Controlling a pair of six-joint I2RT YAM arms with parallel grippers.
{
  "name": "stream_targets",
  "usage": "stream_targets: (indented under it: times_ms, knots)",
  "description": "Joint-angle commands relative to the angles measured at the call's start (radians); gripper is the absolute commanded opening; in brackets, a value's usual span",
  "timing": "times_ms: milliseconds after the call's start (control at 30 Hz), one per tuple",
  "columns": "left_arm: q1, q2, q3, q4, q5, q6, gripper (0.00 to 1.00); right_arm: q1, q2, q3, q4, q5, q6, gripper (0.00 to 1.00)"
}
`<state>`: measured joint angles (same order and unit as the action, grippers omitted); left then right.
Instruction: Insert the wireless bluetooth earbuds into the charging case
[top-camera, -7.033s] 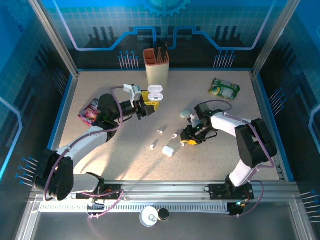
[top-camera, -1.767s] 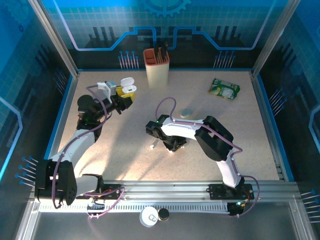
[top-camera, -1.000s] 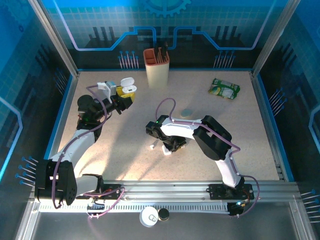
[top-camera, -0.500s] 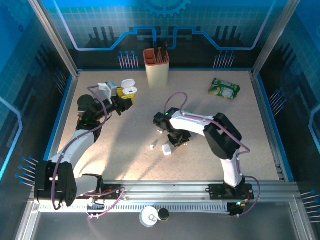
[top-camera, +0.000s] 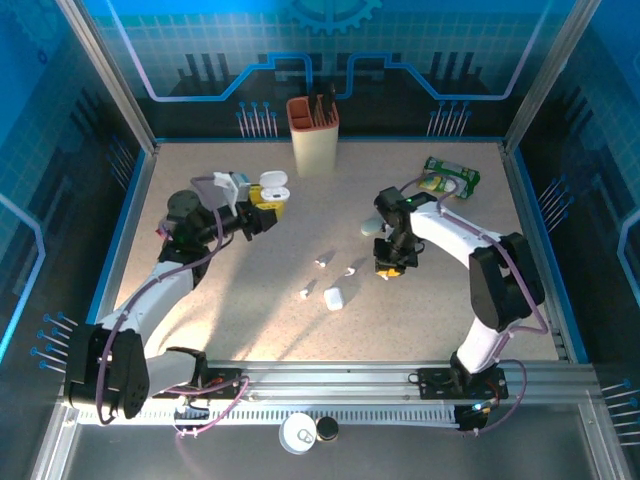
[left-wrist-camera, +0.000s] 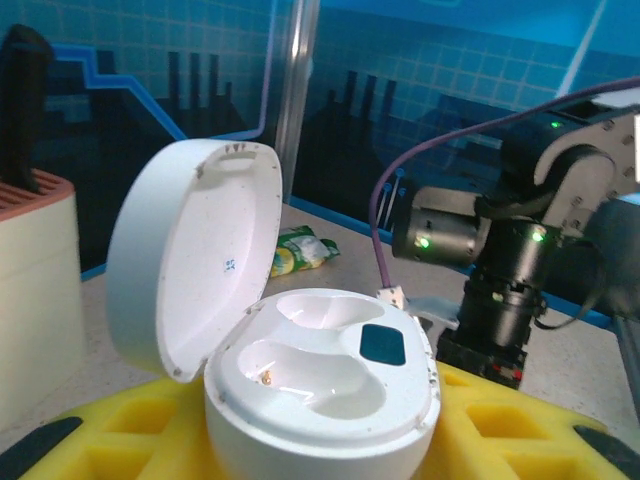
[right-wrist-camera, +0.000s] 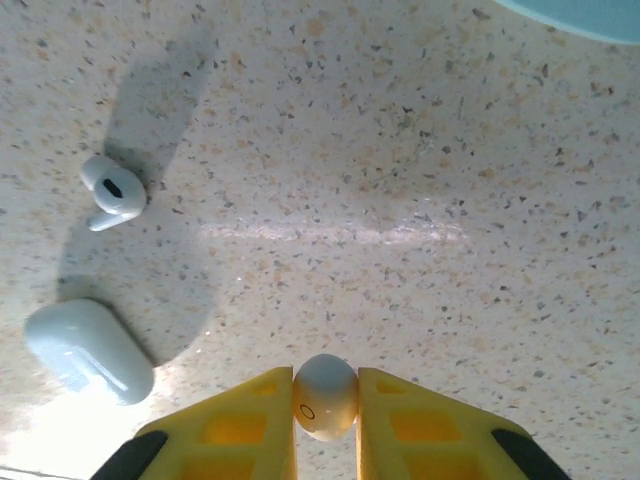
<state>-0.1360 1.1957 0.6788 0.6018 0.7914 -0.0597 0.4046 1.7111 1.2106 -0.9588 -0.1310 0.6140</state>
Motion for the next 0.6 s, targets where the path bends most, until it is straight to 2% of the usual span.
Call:
stream_targets:
  times_ms: [0,300,567]
  knots:
    - [-0.035,-0.015,0.032,-0.017,0.022,0.037,0.44,-0.037,-0.049,-0.022,0.031,-0.136,0.014,0.18]
    - [-0.101,0.032,0.053,0.01,0.014,0.034,0.44,-0.068,-0.113,-0.028,0.036,-0.167,0.014,0.19]
    - [-0.132,0.045,0.08,-0.012,0.039,0.066,0.44,-0.061,-0.241,0.029,0.121,-0.197,-0.091,0.19]
